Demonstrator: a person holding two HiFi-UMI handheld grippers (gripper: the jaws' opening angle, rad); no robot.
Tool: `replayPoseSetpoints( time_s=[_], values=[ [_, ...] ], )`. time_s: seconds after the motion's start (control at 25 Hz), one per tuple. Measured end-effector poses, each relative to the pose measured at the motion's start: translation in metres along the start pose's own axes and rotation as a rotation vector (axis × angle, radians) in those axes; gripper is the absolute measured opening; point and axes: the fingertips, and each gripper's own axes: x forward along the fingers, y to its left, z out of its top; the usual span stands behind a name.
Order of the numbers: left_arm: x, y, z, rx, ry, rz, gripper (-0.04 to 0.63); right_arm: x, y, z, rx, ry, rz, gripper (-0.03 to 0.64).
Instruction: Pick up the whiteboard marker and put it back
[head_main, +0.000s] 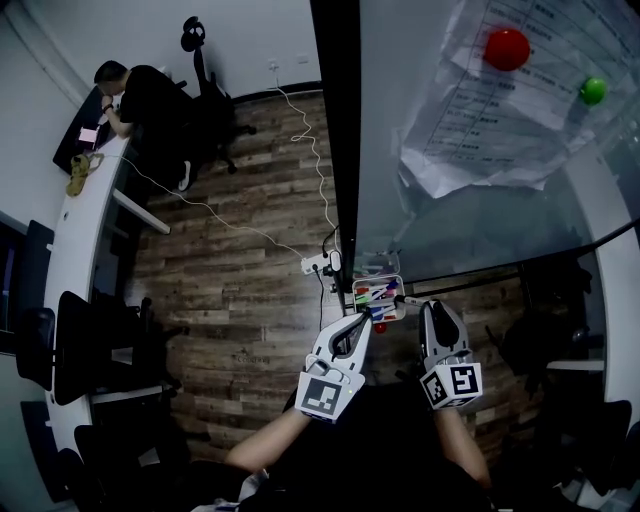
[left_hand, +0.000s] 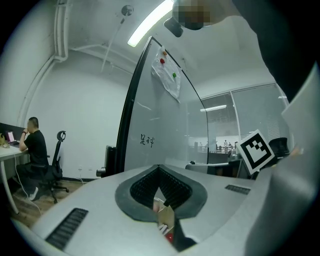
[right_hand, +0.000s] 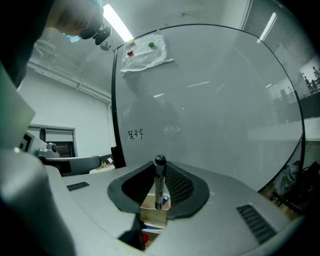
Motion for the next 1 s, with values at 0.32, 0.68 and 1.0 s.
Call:
replayPoseSetpoints(
  time_s=[0.32, 0.68, 1.0],
  values=[
    [0.005, 0.005, 0.001, -0.012, 0.0, -0.006, 0.008, 0.012, 0.001, -0.004, 0.005, 0.01, -0.007, 0.078],
    [0.008, 0.01, 0.001, -0.01, -0.005, 0.002, 0.008, 0.023, -0.006, -0.021, -0.006, 0.048, -0.019, 0.078],
    [0.011, 0.014, 0.0, -0.007, 0.002, 0.019, 0.008, 0.034, -0.01, -0.039, -0.011, 0.088, -0.014, 0.078]
  ],
)
